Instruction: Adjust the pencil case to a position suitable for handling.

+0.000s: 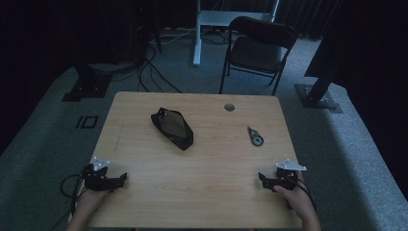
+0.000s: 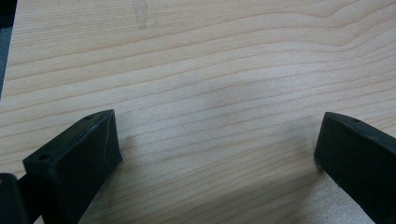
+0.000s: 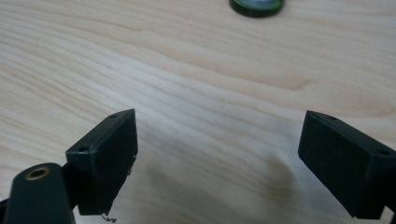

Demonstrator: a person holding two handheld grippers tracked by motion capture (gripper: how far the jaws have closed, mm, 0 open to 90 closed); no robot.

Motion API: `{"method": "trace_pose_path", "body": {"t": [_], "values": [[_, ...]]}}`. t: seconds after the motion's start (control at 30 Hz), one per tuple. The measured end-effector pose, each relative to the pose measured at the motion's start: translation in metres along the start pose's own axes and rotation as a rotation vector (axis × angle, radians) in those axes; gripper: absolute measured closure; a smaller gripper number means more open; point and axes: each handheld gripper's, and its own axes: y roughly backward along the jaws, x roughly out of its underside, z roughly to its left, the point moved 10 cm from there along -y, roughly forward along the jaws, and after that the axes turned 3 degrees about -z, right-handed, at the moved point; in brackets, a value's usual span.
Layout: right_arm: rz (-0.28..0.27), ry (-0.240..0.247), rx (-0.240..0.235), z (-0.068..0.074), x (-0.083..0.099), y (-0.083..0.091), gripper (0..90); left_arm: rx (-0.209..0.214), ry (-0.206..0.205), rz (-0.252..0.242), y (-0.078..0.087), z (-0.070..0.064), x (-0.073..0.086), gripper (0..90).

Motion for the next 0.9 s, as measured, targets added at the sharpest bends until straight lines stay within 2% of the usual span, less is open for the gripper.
{"method": "trace_pose_path", "body": {"t": [0.23,0.6,0.83,0.9], "values": [[-0.013,0.022,-0.015,0.010,-0.011,-0.007,11.6,0.000,0.000,0.000,0.000,0.000,0.000,0.4],[-0.029,0.065,-0.072,0.037,-0.033,-0.024,11.8,0.000,0.000,0.000,0.000,0.000,0.000,0.4],[-0.017,0.081,-0.107,0.052,-0.036,-0.035,11.8,0.000,0.000,0.000,0.000,0.000,0.000,0.4],[-0.025,0.083,-0.132,0.060,-0.040,-0.040,11.8,0.000,0.000,0.000,0.000,0.000,0.000,0.4]]}}
